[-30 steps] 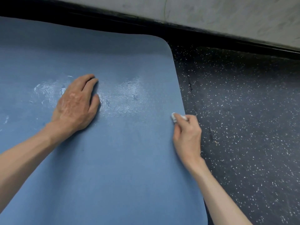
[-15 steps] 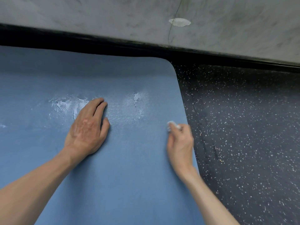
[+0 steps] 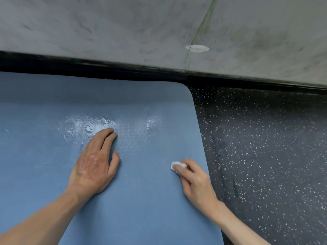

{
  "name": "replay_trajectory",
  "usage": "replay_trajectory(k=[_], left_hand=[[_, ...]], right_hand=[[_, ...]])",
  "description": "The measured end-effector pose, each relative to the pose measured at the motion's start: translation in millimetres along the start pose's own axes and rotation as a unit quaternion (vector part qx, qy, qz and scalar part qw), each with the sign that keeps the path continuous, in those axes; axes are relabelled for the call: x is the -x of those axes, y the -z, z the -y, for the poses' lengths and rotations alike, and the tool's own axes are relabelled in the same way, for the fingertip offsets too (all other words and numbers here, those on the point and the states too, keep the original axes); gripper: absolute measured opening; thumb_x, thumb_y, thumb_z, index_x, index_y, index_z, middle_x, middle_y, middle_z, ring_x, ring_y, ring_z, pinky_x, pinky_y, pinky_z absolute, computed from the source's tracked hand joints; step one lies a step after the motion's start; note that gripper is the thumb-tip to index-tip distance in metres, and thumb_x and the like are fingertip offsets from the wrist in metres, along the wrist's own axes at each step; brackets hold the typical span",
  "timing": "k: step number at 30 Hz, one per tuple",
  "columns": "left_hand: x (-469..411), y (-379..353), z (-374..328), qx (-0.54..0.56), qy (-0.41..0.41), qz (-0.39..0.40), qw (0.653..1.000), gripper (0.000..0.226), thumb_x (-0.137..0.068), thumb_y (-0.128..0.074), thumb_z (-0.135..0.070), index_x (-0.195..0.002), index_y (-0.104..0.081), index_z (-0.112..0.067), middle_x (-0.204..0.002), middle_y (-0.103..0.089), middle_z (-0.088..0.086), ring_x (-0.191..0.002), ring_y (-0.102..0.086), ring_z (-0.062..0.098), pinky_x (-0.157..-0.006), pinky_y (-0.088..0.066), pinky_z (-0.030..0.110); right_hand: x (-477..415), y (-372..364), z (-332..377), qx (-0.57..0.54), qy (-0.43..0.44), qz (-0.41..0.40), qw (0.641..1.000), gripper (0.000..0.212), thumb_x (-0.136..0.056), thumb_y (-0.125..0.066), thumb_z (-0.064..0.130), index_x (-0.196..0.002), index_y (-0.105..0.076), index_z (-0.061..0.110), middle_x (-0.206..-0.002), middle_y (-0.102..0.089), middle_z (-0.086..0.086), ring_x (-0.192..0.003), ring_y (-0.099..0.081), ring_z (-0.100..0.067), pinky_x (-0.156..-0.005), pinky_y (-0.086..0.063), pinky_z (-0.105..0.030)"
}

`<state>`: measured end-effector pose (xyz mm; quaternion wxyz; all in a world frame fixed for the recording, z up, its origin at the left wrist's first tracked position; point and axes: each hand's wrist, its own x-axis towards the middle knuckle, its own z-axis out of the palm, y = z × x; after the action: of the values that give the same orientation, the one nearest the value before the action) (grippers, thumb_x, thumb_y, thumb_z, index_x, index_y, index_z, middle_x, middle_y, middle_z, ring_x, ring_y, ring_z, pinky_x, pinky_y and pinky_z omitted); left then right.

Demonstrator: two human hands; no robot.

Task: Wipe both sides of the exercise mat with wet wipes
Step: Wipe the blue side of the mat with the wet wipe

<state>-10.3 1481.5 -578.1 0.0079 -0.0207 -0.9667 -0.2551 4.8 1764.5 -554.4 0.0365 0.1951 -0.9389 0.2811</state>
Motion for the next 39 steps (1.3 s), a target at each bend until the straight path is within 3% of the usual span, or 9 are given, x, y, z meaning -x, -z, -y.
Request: replay_trajectory(k=[6, 9, 12, 19, 25, 29, 32, 36, 39], left_hand=[[0, 0, 1, 0.007, 0.018, 0.012, 1.000, 0.054, -0.090, -0.034, -0.038, -0.135, -0.049, -0.012, -0.146, -0.039, -0.004, -0.134, -0.040, 0.017, -0.107, -0.038, 0.036], [-1, 0, 3, 0.010, 0.023, 0.017, 1.000, 0.054, -0.091, -0.033, -0.039, -0.136, -0.049, -0.013, -0.146, -0.039, -0.004, -0.134, -0.040, 0.017, -0.108, -0.039, 0.037], [-1, 1, 2, 0.009, 0.020, 0.014, 1.000, 0.053, -0.090, -0.036, -0.037, -0.133, -0.051, -0.012, -0.144, -0.041, -0.003, -0.131, -0.041, 0.016, -0.107, -0.036, 0.030], [-1, -1, 6, 0.020, 0.005, 0.021, 1.000, 0.051, -0.090, -0.038, -0.035, -0.133, -0.052, -0.012, -0.144, -0.044, -0.003, -0.134, -0.040, 0.015, -0.111, -0.025, 0.025], [-1, -1, 6, 0.019, 0.008, 0.029, 0.999, 0.052, -0.090, -0.039, -0.035, -0.132, -0.053, -0.011, -0.144, -0.045, -0.001, -0.133, -0.042, 0.017, -0.112, -0.024, 0.026], [0, -2, 6, 0.014, 0.007, 0.023, 1.000, 0.051, -0.090, -0.039, -0.035, -0.132, -0.053, -0.012, -0.144, -0.045, -0.002, -0.134, -0.042, 0.017, -0.110, -0.029, 0.031], [-1, -1, 5, 0.012, 0.008, 0.021, 1.000, 0.050, -0.089, -0.039, -0.034, -0.132, -0.053, -0.011, -0.143, -0.045, -0.001, -0.134, -0.040, 0.017, -0.111, -0.027, 0.029], [-1, 0, 4, 0.008, 0.010, 0.024, 1.000, 0.051, -0.089, -0.039, -0.034, -0.131, -0.054, -0.009, -0.142, -0.046, 0.001, -0.133, -0.041, 0.018, -0.112, -0.026, 0.028], [-1, -1, 4, 0.007, 0.006, 0.022, 1.000, 0.051, -0.089, -0.039, -0.034, -0.131, -0.054, -0.009, -0.142, -0.047, 0.002, -0.133, -0.041, 0.018, -0.112, -0.025, 0.028]], right_hand=[[-150, -17, -28, 0.047, -0.038, -0.065, 0.996, 0.019, -0.090, -0.054, 0.010, -0.095, -0.072, 0.006, -0.086, -0.055, -0.011, -0.068, -0.057, -0.028, -0.060, -0.050, -0.036], [-118, -18, -19, 0.044, 0.011, -0.005, 0.999, 0.020, -0.091, -0.051, 0.005, -0.099, -0.070, 0.005, -0.086, -0.054, -0.011, -0.069, -0.056, -0.029, -0.060, -0.046, -0.034], [-74, -9, -9, -0.008, 0.070, 0.077, 0.995, 0.024, -0.097, -0.045, 0.014, -0.106, -0.068, 0.010, -0.091, -0.056, -0.008, -0.073, -0.055, -0.026, -0.063, -0.049, -0.034], [-239, -18, -39, 0.042, 0.008, -0.017, 0.999, 0.028, -0.083, -0.048, -0.004, -0.092, -0.074, 0.000, -0.083, -0.057, -0.018, -0.071, -0.061, -0.034, -0.065, -0.054, -0.040], [-173, -7, -33, 0.012, 0.065, 0.055, 0.996, 0.035, -0.092, -0.041, 0.016, -0.097, -0.073, 0.003, -0.088, -0.061, -0.012, -0.076, -0.064, -0.028, -0.072, -0.050, -0.031], [-227, -9, -53, 0.042, 0.009, -0.025, 0.999, 0.026, -0.088, -0.051, 0.004, -0.096, -0.075, 0.004, -0.086, -0.062, -0.015, -0.076, -0.063, -0.031, -0.070, -0.052, -0.038], [-230, -10, -55, 0.035, -0.025, -0.044, 0.998, 0.023, -0.088, -0.052, 0.006, -0.095, -0.074, 0.002, -0.087, -0.063, -0.016, -0.077, -0.062, -0.031, -0.071, -0.053, -0.043], [-164, -4, -39, 0.036, 0.024, 0.008, 0.999, 0.021, -0.087, -0.056, -0.001, -0.097, -0.074, 0.001, -0.087, -0.062, -0.012, -0.075, -0.059, -0.020, -0.071, -0.045, -0.019], [-187, -2, -56, 0.040, 0.018, 0.001, 0.999, 0.019, -0.087, -0.060, -0.005, -0.097, -0.075, 0.001, -0.089, -0.060, -0.015, -0.078, -0.059, -0.023, -0.073, -0.044, -0.021]])
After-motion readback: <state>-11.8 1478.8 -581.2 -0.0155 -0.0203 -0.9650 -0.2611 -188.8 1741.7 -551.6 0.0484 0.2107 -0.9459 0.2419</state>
